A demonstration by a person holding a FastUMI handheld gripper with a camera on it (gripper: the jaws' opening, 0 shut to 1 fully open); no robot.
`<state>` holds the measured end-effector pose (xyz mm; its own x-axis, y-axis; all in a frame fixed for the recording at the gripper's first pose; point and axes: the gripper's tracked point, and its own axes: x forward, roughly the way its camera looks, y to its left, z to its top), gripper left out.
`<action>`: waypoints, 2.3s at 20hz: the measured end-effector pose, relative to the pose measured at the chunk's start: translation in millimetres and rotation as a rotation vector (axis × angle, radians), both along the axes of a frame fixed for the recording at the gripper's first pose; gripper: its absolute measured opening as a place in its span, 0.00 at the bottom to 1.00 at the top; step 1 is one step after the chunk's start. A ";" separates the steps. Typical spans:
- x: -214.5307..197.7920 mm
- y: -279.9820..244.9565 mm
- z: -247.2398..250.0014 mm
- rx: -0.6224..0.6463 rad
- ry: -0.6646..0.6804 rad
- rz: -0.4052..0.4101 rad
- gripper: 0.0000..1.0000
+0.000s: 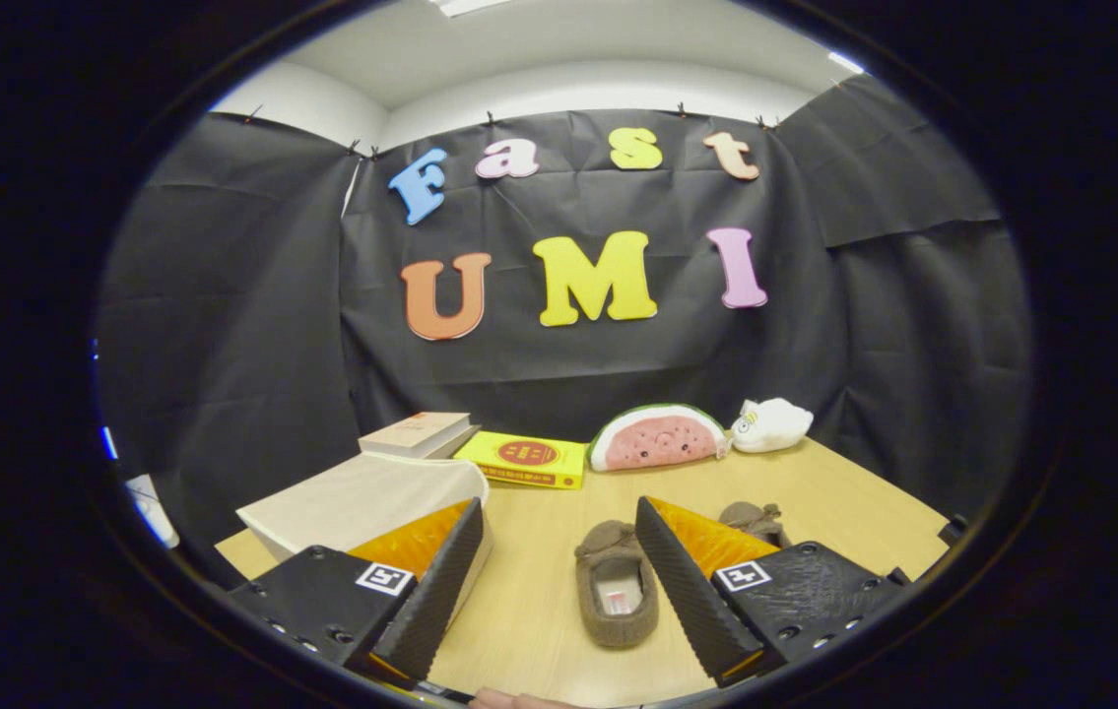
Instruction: Open the storage box then place both shoes into the box .Put the left shoe in first, then the right shoe, with the right side of both shoes facing outward in a uniform manner.
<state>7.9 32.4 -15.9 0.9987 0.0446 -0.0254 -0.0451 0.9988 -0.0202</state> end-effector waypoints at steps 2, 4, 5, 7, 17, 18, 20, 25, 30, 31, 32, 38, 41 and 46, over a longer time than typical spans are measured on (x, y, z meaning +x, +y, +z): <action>3.1 3.1 -5.5 -0.003 0.002 0.005 0.95; 7.7 8.9 -10.7 -0.011 0.009 0.012 0.95; 9.7 11.8 -14.6 -0.013 0.012 0.018 0.95; 16.6 24.3 -16.7 -0.001 0.010 0.062 0.95; 84.3 95.2 -60.3 0.288 0.280 0.456 0.94; 91.3 99.4 -65.5 0.333 0.316 0.493 0.94; 104.1 101.2 -71.1 0.431 0.365 0.546 0.94; 113.2 108.9 -88.9 0.667 0.510 0.622 0.94; 111.7 116.1 -88.5 0.752 0.617 0.647 0.73; 113.5 113.5 -87.7 0.750 0.622 0.633 0.72; 114.8 113.2 -88.0 0.745 0.630 0.621 0.70; 107.9 97.4 -66.6 0.693 0.614 0.551 0.27; 108.0 100.1 -64.8 0.643 0.640 0.513 0.18; 96.4 110.4 -33.6 0.582 0.653 0.498 0.08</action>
